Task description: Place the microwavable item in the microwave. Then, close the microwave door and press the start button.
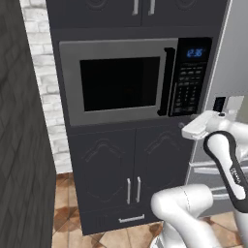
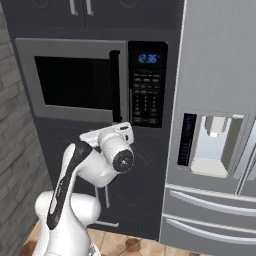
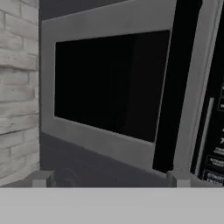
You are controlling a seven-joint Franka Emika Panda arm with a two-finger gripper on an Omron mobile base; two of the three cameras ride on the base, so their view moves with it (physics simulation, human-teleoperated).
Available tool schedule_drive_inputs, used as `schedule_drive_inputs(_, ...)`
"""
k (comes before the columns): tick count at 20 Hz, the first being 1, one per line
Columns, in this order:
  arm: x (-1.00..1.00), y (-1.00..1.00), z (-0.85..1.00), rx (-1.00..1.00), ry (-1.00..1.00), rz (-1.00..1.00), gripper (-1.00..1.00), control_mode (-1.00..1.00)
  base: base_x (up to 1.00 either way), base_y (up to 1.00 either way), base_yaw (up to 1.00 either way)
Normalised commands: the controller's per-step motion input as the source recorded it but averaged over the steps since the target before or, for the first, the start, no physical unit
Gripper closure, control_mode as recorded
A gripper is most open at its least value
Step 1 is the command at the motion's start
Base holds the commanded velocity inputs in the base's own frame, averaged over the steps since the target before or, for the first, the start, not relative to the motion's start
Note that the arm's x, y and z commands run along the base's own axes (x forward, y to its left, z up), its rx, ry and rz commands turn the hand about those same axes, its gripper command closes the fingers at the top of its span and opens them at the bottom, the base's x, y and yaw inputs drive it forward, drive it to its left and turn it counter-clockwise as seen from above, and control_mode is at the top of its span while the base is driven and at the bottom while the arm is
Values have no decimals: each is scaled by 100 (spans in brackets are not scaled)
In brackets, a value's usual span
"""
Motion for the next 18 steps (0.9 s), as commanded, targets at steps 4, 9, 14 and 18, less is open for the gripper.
schedule_drive_inputs(4,28,-27,-2,4,-24,25,-100,-100,0,0,0)
schedule_drive_inputs(9,37,-28,-1,3,-7,17,-100,-100,0,0,0)
schedule_drive_inputs(14,41,-37,-1,2,1,3,-100,-100,0,0,0)
schedule_drive_inputs(18,49,-29,-14,1,9,0,-100,-100,0,0,0)
